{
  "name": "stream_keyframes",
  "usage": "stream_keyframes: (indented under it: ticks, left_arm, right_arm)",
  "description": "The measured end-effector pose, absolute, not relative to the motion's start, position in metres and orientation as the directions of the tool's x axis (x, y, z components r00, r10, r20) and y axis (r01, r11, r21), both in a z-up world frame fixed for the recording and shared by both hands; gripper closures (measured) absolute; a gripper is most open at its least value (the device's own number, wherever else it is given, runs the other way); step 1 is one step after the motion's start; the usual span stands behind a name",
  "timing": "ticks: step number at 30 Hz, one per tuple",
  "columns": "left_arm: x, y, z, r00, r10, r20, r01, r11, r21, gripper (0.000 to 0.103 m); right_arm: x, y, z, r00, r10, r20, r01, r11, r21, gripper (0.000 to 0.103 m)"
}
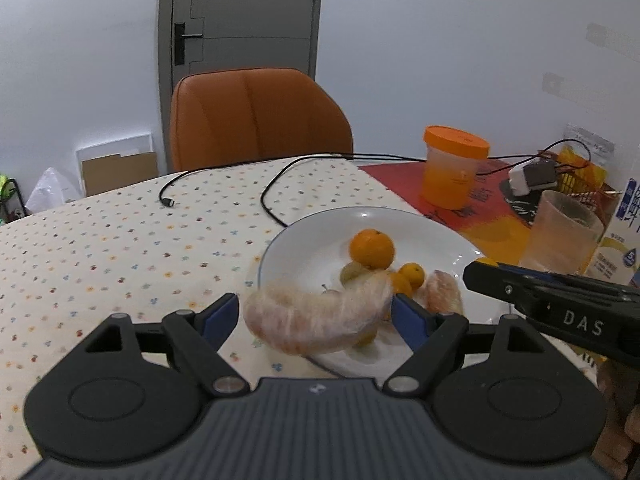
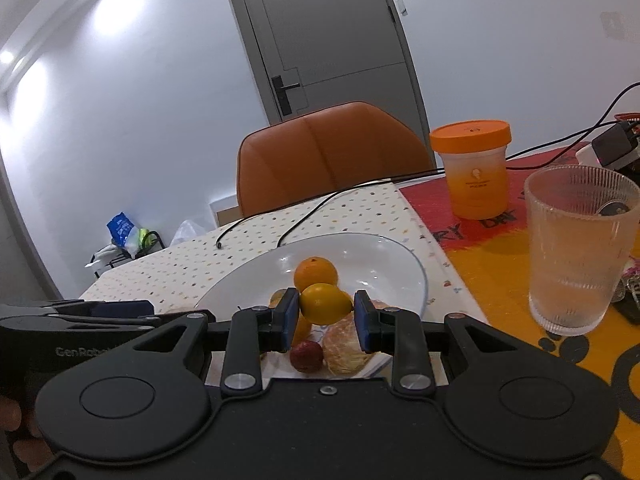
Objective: Organize fruits
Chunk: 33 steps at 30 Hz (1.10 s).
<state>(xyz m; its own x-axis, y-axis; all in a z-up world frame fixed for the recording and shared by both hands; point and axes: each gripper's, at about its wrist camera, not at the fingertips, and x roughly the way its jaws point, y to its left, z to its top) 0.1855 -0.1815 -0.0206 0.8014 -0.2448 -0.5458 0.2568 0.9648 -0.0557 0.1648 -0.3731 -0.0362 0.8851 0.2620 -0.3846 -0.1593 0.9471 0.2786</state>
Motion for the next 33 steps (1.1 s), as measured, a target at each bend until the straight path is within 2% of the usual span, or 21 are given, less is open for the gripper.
stream_keyframes:
  ticks: [20, 21, 23, 25, 29, 33]
  left_arm:
    - [0.185, -0.135, -0.021, 0.818, -0.14, -0.558, 0.123, 0.99, -0.069, 0.019]
    - [0.185, -0.131, -0.021, 0.818, -0.134, -0.56, 0.113, 0.991, -0.071, 0.019]
    - [0.184, -0.125, -0.021, 0.819, -0.123, -0.56, 0.097, 0.992, -0.076, 0.019]
    - [0.183, -0.118, -0.02, 0.821, -0.11, -0.56, 0.079, 0.994, -0.079, 0.019]
    - [0.179, -0.103, -0.018, 0.825, -0.089, -0.558, 0.047, 0.995, -0.09, 0.015]
    - [0.174, -0.091, -0.017, 0.826, -0.077, -0.558, 0.022, 0.994, -0.105, 0.01]
  right_arm:
    - [0.192, -0.366, -0.014, 0.887, 0.216, -0.409, -0.158, 0.972, 0.172, 0.073]
    - [0.195, -0.366, -0.013, 0.89, 0.213, -0.404, -0.155, 0.973, 0.172, 0.069]
    - [0.197, -0.367, -0.012, 0.894, 0.192, -0.405, -0.129, 0.976, 0.177, 0.047]
    - [0.194, -0.366, -0.011, 0.898, 0.192, -0.396, -0.131, 0.976, 0.176, 0.045]
    - [0.182, -0.364, -0.01, 0.901, 0.187, -0.391, -0.121, 0.975, 0.187, 0.028]
    - [0.167, -0.358, -0.009, 0.898, 0.212, -0.386, -0.137, 0.968, 0.212, 0.019]
